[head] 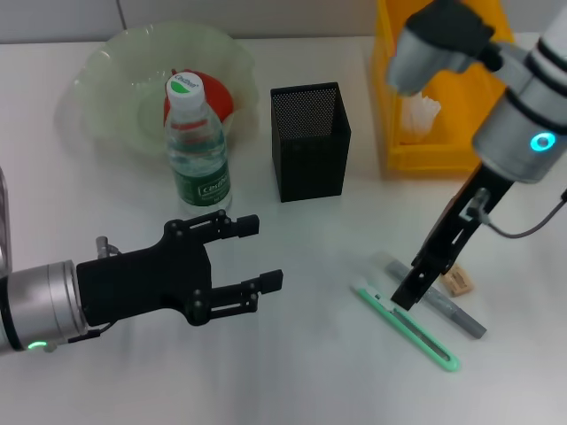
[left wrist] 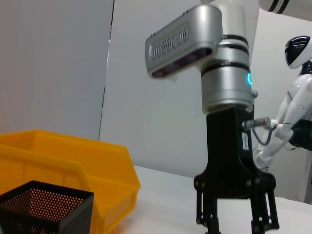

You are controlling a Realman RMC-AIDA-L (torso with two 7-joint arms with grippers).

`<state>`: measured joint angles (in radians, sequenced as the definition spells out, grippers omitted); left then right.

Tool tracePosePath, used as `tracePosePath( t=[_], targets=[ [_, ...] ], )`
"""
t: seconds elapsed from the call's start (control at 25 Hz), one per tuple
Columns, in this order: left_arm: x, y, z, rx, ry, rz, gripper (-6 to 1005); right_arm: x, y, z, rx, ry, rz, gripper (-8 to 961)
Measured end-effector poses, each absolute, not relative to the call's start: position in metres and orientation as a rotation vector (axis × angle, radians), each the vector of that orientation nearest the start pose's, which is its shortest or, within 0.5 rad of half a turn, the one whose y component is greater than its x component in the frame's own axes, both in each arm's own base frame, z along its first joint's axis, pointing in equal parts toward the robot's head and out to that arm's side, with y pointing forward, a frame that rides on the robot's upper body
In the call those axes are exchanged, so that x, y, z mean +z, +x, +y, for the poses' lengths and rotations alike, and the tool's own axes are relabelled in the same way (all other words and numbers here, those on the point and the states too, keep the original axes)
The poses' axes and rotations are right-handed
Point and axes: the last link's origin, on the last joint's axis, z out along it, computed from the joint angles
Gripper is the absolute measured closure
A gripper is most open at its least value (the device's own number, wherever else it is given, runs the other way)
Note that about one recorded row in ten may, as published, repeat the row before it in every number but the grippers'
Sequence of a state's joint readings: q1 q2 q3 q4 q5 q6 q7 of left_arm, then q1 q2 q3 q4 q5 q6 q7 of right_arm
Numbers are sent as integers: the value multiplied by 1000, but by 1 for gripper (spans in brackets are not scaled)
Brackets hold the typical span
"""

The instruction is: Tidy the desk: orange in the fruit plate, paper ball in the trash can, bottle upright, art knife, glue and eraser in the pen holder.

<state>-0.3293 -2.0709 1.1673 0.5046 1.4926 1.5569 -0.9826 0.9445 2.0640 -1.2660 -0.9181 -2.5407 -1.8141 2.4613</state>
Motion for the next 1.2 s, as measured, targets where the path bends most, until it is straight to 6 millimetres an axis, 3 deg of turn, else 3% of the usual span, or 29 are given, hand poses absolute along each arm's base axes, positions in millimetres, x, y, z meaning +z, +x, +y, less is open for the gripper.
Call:
tracePosePath(
  t=[0.72, 1.2],
  targets=[
    [-51, -277, 255, -930, -2730, -349, 249, -53, 150, 358, -892, -2903, 1055, 260],
    [-51, -278, 255, -925, -2722, -357, 249, -59, 150, 360, -906, -2875, 1049, 261]
  ],
)
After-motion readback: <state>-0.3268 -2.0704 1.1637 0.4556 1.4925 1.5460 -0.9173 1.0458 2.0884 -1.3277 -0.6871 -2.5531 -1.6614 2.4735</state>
